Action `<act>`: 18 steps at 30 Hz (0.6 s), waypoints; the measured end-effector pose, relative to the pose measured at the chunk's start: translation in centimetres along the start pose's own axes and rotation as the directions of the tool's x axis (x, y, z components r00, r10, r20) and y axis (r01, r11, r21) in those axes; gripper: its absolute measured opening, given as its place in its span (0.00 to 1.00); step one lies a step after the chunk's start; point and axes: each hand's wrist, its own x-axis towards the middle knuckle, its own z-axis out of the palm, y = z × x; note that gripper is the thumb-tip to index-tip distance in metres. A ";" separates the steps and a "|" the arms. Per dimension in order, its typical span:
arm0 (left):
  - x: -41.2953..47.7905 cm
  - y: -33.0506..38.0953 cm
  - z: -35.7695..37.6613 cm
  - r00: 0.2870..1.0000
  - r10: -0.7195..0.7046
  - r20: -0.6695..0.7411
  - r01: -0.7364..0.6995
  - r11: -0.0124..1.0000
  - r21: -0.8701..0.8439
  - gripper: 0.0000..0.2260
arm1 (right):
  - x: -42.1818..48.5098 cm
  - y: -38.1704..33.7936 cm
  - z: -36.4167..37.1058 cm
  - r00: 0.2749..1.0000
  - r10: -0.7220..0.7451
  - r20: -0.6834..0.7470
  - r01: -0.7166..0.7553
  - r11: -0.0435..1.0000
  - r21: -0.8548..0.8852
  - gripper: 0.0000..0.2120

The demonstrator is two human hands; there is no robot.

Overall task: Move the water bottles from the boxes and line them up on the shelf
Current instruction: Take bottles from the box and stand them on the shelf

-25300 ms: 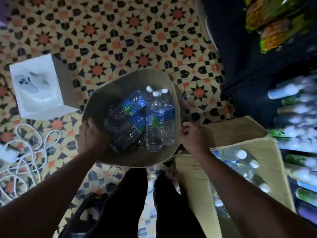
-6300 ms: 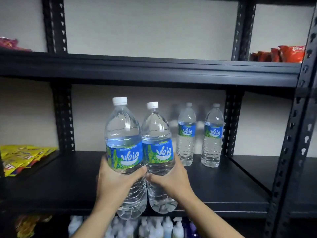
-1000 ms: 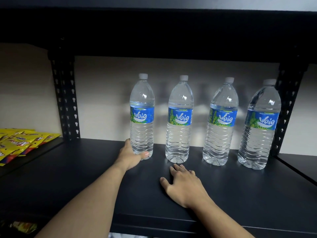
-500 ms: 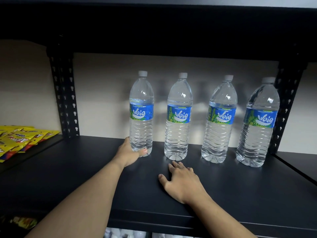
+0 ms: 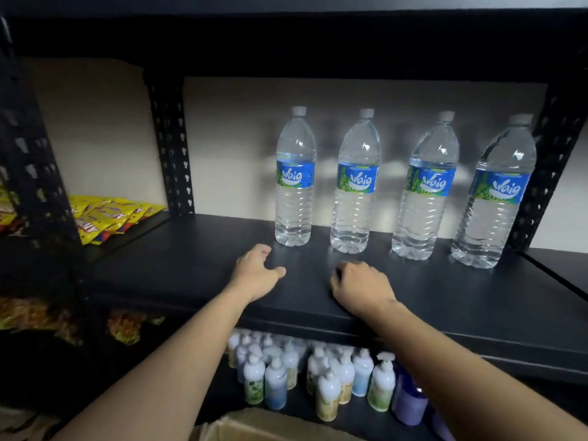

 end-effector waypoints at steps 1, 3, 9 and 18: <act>-2.1 -0.1 -0.4 0.998 0.046 -0.031 -0.046 0.999 -0.004 0.22 | -1.0 -0.3 0.1 1.000 0.001 0.003 -0.001 1.000 0.024 0.17; -6.9 -0.5 -0.8 0.981 0.146 -0.129 -0.153 0.987 -0.046 0.15 | -3.5 -0.9 0.9 0.999 -0.032 -0.021 0.033 0.997 0.072 0.18; -21.8 -5.5 0.5 0.904 0.138 -0.404 -0.176 0.983 -0.058 0.09 | -13.8 -2.8 4.2 0.937 -0.103 -0.334 0.216 0.921 0.323 0.19; -34.2 -14.7 8.3 0.586 -0.770 0.252 0.810 0.552 -0.196 0.23 | -26.2 -1.7 15.6 0.957 -0.017 0.290 -0.113 0.897 0.427 0.23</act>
